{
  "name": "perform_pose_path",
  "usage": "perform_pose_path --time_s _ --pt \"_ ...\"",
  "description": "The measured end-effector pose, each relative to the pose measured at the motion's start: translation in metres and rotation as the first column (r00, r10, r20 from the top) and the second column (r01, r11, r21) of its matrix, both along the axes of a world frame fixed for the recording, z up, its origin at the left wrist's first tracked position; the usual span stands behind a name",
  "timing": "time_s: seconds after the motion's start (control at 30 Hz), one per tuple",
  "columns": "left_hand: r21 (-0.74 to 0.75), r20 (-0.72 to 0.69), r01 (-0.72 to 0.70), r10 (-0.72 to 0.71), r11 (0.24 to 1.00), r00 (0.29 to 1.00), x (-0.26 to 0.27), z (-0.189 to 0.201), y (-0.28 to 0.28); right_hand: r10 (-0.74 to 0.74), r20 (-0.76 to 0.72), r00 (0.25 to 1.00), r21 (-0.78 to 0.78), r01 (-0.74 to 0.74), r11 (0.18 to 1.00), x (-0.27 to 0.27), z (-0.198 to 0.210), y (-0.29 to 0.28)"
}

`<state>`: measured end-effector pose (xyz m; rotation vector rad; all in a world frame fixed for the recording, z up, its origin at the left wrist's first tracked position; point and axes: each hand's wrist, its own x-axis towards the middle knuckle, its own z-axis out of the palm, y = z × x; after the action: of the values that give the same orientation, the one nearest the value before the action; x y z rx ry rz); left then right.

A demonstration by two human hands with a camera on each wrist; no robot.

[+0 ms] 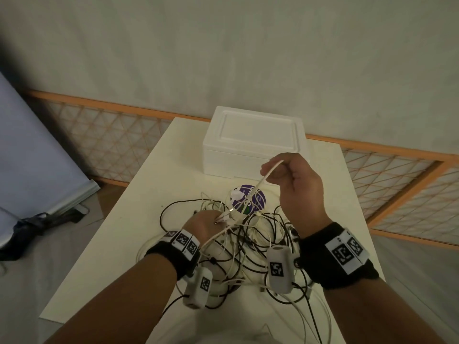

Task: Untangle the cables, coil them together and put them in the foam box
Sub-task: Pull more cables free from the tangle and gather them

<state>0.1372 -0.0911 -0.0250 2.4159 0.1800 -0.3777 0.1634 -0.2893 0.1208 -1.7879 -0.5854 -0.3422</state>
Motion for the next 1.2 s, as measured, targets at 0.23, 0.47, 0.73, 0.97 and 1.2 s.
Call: perform_pose_path --time_s 0.23,0.47,0.73,0.97,1.2 --pt "0.276 0.075 -0.07 0.051 0.959 0.996 0.019 0.008 0.025 -0.03 0.071 0.997 0.057 0.026 0.998 -0.009 -0.003 -0.004" --pt "0.458 -0.17 -0.033 0.124 0.889 0.978 0.007 -0.004 0.056 -0.124 0.16 0.979 0.141 0.102 0.985 -0.011 0.012 -0.008" --pt "0.266 0.053 -0.219 0.213 0.939 0.976 -0.017 0.002 0.057 -0.058 0.503 0.862 -0.243 0.205 0.948 0.007 0.011 -0.025" --pt "-0.446 0.087 -0.503 0.595 0.74 0.799 -0.028 0.035 0.043 0.0 0.318 0.948 -0.629 0.211 0.748 0.011 -0.005 -0.047" --pt "-0.854 -0.266 -0.479 0.621 0.204 0.737 -0.065 0.051 0.064 -0.38 0.049 0.924 -0.975 0.127 0.185 0.008 -0.043 -0.106"
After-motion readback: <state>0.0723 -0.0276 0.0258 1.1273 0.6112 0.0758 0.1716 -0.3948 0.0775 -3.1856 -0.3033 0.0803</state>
